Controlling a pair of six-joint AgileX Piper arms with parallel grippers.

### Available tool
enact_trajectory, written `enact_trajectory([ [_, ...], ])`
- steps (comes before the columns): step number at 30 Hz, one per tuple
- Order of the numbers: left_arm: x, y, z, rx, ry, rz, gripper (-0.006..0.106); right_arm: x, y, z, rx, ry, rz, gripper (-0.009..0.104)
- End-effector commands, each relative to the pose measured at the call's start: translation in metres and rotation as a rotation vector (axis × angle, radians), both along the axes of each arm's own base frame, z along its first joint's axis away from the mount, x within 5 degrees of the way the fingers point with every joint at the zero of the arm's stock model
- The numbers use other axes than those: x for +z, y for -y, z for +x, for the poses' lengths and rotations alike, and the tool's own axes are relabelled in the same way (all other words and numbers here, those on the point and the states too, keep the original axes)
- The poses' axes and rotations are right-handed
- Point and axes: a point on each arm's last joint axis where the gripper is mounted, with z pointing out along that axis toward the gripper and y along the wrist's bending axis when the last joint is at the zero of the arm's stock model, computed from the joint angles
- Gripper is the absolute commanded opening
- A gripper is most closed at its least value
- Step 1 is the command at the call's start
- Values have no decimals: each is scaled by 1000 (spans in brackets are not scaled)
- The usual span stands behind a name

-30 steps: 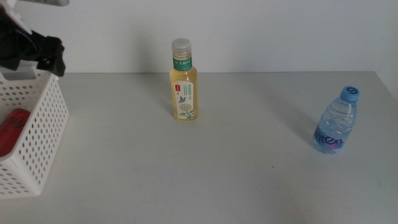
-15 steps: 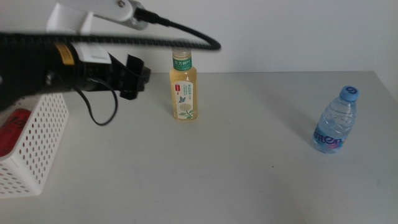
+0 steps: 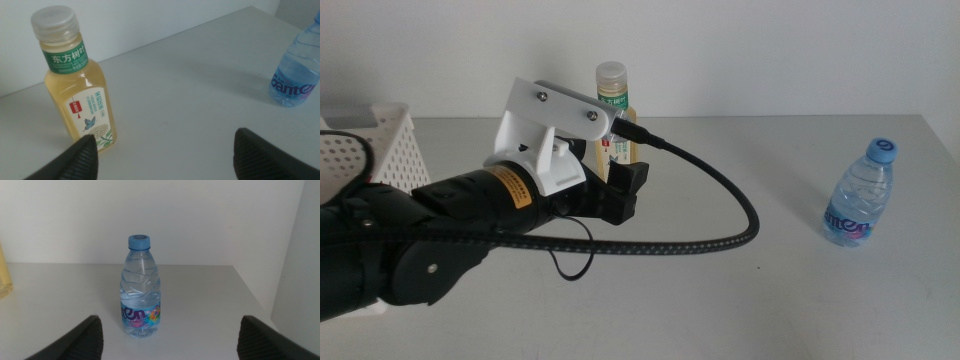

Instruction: Use arms to grab the bottles and put them into the dustbin to the left of the table.

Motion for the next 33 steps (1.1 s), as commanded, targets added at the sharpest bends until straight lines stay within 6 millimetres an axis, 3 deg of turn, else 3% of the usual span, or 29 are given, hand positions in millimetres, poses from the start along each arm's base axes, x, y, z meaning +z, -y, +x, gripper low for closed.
enact_trajectory([
  [1, 15, 5, 8, 33, 93, -128, 92, 12, 1, -2, -12, 113, -24, 94],
  [16, -33, 15, 45, 196, 122, -260, 92, 12, 1, -2, -12, 113, -24, 94],
  [22, -38, 14, 52, 199, 207, -205, 92, 12, 1, -2, -12, 113, -24, 94],
  [29, -40, -2, 75, 223, 240, -122, 92, 12, 1, -2, -12, 113, -24, 94],
  [33, -41, 0, 86, 225, 250, -119, 92, 12, 1, -2, -12, 113, -24, 94],
])
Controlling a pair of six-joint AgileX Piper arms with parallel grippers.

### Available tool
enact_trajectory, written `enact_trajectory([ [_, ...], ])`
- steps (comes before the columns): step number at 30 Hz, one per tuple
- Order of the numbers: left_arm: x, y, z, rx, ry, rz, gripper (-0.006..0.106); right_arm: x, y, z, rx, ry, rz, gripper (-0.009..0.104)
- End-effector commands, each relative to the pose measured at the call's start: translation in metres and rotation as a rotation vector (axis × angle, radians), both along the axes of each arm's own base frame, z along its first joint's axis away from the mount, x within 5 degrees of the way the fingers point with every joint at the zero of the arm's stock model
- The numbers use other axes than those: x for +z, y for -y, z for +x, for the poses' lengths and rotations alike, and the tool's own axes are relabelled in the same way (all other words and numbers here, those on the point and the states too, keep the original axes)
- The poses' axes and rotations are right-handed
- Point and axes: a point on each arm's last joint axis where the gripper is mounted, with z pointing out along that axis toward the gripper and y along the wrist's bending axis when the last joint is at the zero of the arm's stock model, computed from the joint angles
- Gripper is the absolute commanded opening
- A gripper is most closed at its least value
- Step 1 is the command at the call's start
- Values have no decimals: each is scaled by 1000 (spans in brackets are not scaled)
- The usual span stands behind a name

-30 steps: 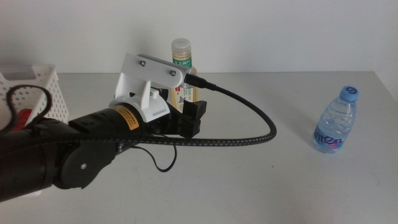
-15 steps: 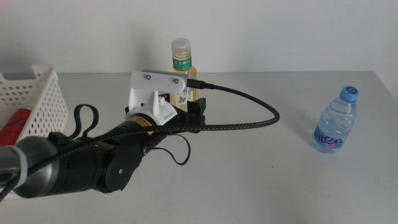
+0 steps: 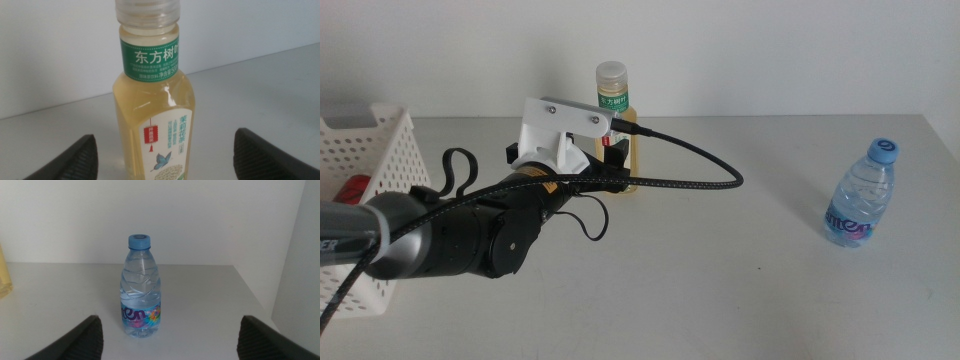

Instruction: Use arms to grab the bottles and put them into the dustbin to the left of the table.

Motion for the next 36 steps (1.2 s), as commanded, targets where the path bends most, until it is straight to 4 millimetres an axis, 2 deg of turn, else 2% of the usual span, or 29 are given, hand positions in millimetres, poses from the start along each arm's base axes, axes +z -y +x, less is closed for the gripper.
enact_trajectory([
  [1, 28, 3, 9, 5, 136, -55, 92, 12, 1, -2, -12, 113, -24, 94],
  [16, 18, 23, 52, 10, 158, -63, 92, 12, 1, -2, -12, 113, -24, 94],
  [20, 9, 26, 63, 36, 144, -80, 92, 12, 1, -2, -12, 113, -24, 94],
  [29, -7, 35, 81, 42, 155, -82, 92, 12, 1, -2, -12, 113, -24, 94],
  [36, -18, 36, 85, 53, 194, -90, 92, 12, 1, -2, -12, 113, -24, 94],
])
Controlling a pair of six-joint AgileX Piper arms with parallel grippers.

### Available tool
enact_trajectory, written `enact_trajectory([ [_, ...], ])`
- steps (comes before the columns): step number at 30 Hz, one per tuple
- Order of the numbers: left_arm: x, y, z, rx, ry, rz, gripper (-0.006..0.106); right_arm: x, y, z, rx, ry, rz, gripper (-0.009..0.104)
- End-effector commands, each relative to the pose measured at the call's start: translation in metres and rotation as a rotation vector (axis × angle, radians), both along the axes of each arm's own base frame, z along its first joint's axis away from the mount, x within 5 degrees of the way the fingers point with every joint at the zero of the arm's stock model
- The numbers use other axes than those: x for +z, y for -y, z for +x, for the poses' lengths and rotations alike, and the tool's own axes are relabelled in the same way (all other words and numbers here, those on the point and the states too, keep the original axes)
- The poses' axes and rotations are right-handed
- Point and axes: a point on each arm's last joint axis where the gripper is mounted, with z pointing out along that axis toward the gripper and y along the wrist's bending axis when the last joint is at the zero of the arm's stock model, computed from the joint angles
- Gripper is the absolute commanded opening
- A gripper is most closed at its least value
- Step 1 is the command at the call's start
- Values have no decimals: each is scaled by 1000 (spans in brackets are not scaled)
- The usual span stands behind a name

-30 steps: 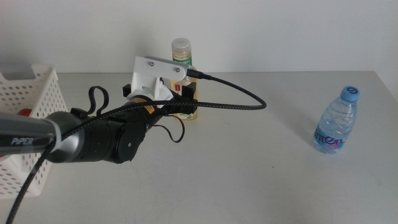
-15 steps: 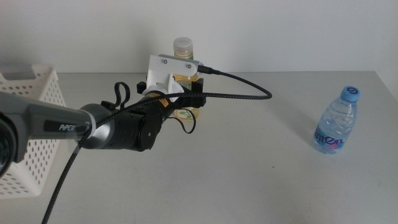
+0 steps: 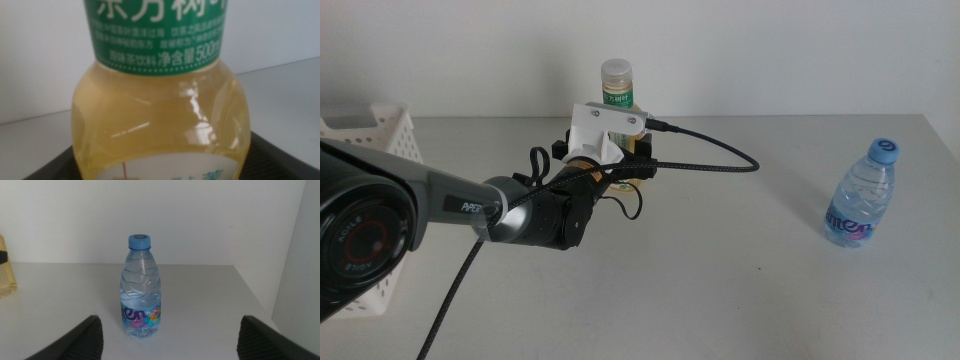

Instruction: Use arms to grab the bottles and put them into the dustbin to the left of the table.

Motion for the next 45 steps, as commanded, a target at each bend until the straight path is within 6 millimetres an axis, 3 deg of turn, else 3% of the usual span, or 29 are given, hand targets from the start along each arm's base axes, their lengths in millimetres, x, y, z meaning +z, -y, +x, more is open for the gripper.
enact_trajectory([
  [1, 39, 1, 4, 15, 173, -72, 92, 12, 1, -2, -12, 113, -24, 94],
  [14, 24, 7, 15, 13, 234, -74, 92, 12, 1, -2, -12, 113, -24, 94],
  [17, 20, 10, 19, 2, 237, -67, 87, 12, 1, -2, -12, 113, -24, 94],
  [19, 19, 10, 19, 2, 234, -66, 79, 12, 1, -2, -12, 113, -24, 94],
  [22, 17, 10, 19, 0, 210, -77, 56, 12, 1, -2, -12, 113, -24, 94],
  [26, 22, 12, 14, -13, 180, -80, 9, 12, 1, -2, -12, 113, -24, 94],
  [27, 25, 13, 10, -18, 178, -67, -2, 12, 1, -2, -12, 113, -24, 94],
  [31, 45, 6, -7, -24, 147, -27, -2, 12, 1, -2, -12, 113, -24, 94],
  [38, 119, -16, -33, -48, -81, -34, -2, 12, 1, -2, -12, 113, -24, 94],
  [45, 182, -56, -44, -75, -365, -1, -2, 12, 1, -2, -12, 113, -24, 94],
])
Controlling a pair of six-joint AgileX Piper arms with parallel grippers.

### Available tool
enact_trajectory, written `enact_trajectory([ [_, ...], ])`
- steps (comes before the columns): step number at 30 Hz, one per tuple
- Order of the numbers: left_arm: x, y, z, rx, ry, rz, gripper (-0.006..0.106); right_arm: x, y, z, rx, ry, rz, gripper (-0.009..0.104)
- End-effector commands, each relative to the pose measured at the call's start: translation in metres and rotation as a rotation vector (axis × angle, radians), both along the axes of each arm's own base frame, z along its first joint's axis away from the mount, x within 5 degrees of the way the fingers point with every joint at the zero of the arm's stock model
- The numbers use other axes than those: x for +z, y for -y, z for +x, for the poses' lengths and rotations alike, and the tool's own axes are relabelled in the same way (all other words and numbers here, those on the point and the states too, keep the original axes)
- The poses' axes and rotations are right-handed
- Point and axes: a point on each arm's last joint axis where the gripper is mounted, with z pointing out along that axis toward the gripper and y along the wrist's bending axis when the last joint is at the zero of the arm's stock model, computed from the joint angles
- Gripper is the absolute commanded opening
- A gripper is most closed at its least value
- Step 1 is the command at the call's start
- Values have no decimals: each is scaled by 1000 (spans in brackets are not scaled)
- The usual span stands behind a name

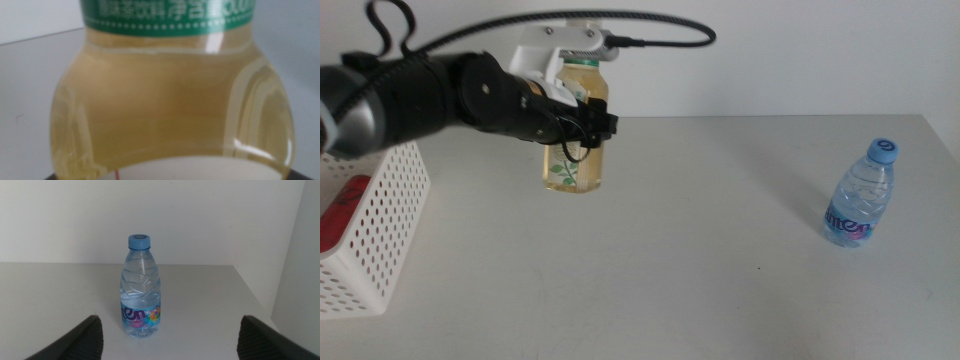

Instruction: Use arms to grab the bottles and put them into the dustbin to the left of the table.

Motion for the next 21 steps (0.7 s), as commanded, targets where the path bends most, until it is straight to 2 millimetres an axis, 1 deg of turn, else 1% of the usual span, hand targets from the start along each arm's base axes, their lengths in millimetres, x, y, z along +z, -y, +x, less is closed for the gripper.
enact_trajectory([
  [1, 59, -21, -3, 43, 61, -62, -2, 12, 1, -2, -12, 113, -23, 94],
  [4, 75, -48, -1, 74, -69, -43, -2, 12, 1, -2, -12, 113, -23, 94],
  [7, 92, -78, -5, 88, -207, 7, -2, 12, 1, -2, -12, 113, -23, 94],
  [9, 103, -99, -8, 111, -258, 54, -2, 12, 1, -2, -12, 113, -23, 94],
  [12, 112, -132, -11, 183, -298, 126, -2, 12, 1, -2, -12, 113, -23, 94],
  [16, 112, -170, -18, 282, -376, 218, -2, 12, 1, -2, -12, 113, -23, 94],
  [21, 102, -202, -19, 366, -451, 258, -2, 12, 1, -2, -12, 113, -23, 94],
])
